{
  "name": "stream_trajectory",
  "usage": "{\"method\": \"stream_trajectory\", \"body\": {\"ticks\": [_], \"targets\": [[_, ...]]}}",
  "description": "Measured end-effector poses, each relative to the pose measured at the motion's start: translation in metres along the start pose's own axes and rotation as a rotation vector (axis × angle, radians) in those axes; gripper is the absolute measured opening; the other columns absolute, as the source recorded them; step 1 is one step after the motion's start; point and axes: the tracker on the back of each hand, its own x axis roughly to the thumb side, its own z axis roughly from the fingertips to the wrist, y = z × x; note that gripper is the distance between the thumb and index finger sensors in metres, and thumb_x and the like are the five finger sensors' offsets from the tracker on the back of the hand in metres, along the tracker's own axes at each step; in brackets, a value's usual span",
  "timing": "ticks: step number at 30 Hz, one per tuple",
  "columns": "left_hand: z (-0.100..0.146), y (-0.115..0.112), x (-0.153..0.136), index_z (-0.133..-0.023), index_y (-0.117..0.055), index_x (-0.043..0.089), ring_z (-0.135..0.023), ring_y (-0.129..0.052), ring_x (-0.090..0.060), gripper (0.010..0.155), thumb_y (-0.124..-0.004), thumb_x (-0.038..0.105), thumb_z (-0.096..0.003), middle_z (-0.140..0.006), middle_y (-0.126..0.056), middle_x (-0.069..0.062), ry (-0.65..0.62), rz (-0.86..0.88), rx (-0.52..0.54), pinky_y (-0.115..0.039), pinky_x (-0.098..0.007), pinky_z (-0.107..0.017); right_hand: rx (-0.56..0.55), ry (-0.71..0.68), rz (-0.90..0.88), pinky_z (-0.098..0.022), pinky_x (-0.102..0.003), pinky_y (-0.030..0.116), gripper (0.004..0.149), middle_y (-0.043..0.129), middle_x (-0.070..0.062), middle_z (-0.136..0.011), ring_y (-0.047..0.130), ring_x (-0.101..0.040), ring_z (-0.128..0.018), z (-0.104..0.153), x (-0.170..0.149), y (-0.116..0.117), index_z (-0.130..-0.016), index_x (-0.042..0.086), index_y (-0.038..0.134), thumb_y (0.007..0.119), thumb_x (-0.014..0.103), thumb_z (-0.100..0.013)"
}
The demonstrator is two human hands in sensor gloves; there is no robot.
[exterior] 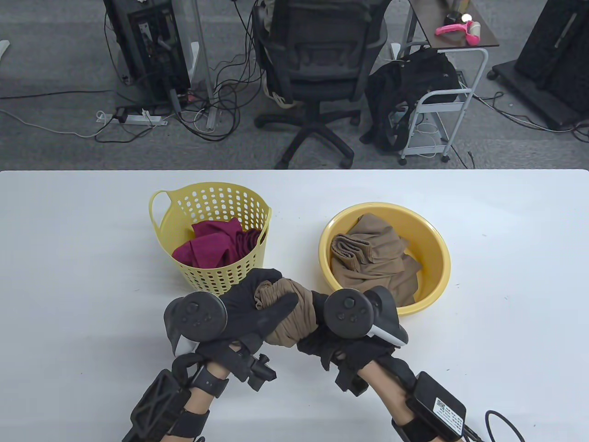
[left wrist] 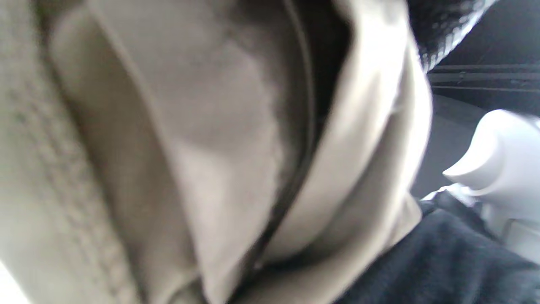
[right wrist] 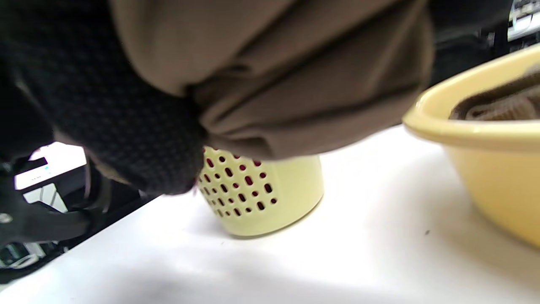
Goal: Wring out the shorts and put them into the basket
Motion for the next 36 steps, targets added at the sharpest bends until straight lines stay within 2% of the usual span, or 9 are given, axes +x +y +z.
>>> {"method": "stream_trajectory", "body": {"ticks": [7,18,27,36], "targets": [[0.000,-0.003,-0.006,-0.091,-0.068,0.017,-0.049,-0.108,-0.031,0.051,-0.077,0.057,-0.0609,-0.074,-0.094,-0.020,0.100,-0.008,0.017,-0.090,-0.049,-0.039,-0.130,-0.050,0.201,-0.021,-0.030,0.083,0.074,0.090,0.000,-0.060,0.095,-0.016,-0.036,0.004,0.011,-0.002,-0.085,0.010,0.074,0.109,0.042,-0.029],[0.001,-0.002,-0.016,-0.086,-0.073,0.012,-0.030,-0.111,-0.026,0.047,-0.075,0.052,-0.0631,-0.060,-0.099,-0.020,0.267,0.051,0.005,-0.094,-0.043,-0.024,-0.330,-0.199,0.545,-0.019,-0.027,0.085,0.071,0.091,0.001,-0.058,0.096,-0.012,-0.033,0.010,0.033,0.005,-0.083,0.008,0.075,0.108,0.042,-0.030],[0.001,0.000,-0.024,-0.081,-0.077,0.009,-0.021,-0.111,-0.023,0.046,-0.075,0.051,-0.0627,-0.051,-0.101,-0.019,0.365,0.103,-0.028,-0.095,-0.040,-0.016,-0.382,-0.263,0.710,-0.019,-0.026,0.086,0.069,0.090,0.002,-0.058,0.096,-0.010,-0.034,0.010,0.045,0.010,-0.083,0.007,0.074,0.106,0.042,-0.033],[0.001,0.004,-0.024,-0.081,-0.077,0.009,-0.021,-0.111,-0.023,0.047,-0.075,0.052,-0.0624,-0.051,-0.101,-0.019,0.362,0.109,-0.025,-0.095,-0.040,-0.016,-0.392,-0.269,0.717,-0.019,-0.026,0.086,0.069,0.090,0.002,-0.059,0.096,-0.010,-0.035,0.009,0.048,0.010,-0.083,0.007,0.073,0.106,0.043,-0.033]]}}
